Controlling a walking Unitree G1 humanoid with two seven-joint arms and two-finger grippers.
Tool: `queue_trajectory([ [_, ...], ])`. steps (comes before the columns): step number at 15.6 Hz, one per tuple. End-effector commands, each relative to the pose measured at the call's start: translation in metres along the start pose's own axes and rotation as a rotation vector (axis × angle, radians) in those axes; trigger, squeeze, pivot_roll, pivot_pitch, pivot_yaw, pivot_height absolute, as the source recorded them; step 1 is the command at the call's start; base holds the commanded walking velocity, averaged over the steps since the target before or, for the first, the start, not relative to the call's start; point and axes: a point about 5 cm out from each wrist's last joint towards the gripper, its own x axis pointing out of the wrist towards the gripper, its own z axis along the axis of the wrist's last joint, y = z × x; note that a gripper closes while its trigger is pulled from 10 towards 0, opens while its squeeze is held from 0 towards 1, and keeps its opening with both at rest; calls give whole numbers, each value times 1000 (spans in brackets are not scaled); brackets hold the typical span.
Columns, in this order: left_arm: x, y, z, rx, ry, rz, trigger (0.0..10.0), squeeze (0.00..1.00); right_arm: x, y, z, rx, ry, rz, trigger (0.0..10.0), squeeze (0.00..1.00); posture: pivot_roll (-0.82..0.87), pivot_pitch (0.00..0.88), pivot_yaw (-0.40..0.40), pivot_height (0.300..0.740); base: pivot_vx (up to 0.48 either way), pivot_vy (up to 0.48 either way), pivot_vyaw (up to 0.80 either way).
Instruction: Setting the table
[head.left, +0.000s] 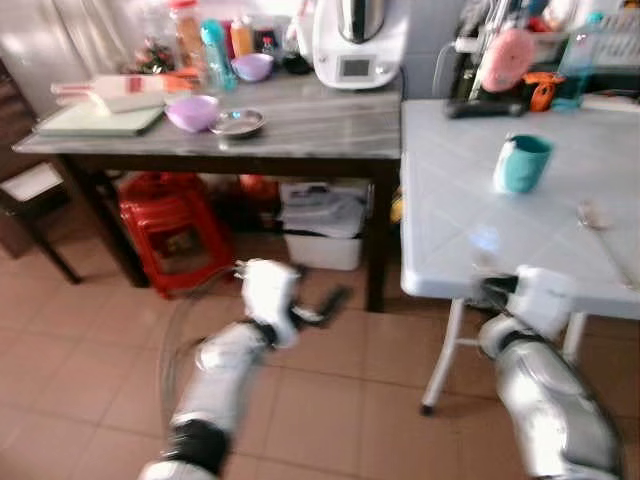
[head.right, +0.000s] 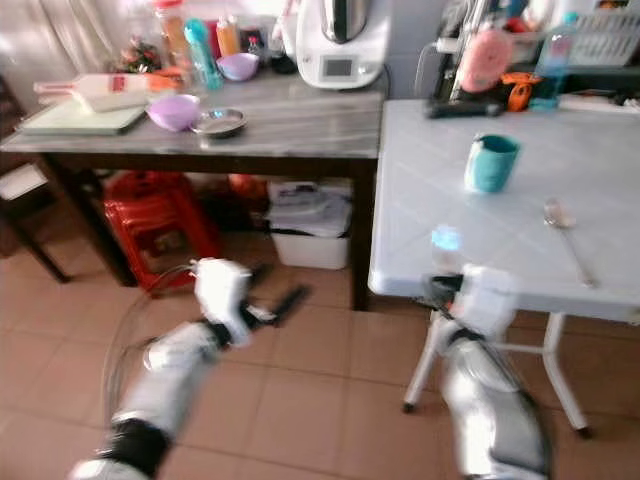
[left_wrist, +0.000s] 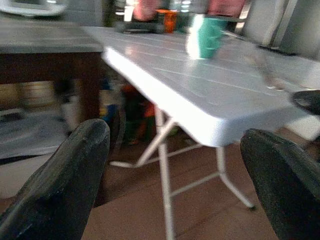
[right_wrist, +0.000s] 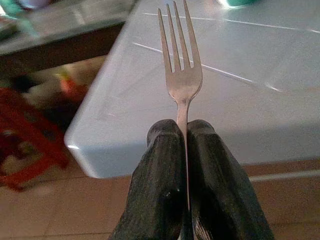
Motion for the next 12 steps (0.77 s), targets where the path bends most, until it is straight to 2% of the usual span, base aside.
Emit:
queue_trajectory([
  [1,-4,11,4,32,8,23,10000,0,1,8,2,16,-4,19,10000,0,-99,0,76,740,0,375,-563],
  [8,-6,9,0,33,18,17,10000,0,0,5,0,20,6,12,10000,0,-98,0,73,740,0,371,-800],
  [12,-5,11,1,39,16,32,10000,0,1,6,1,15,0,20,10000,0,-95,0,72,740,0,370,-127],
])
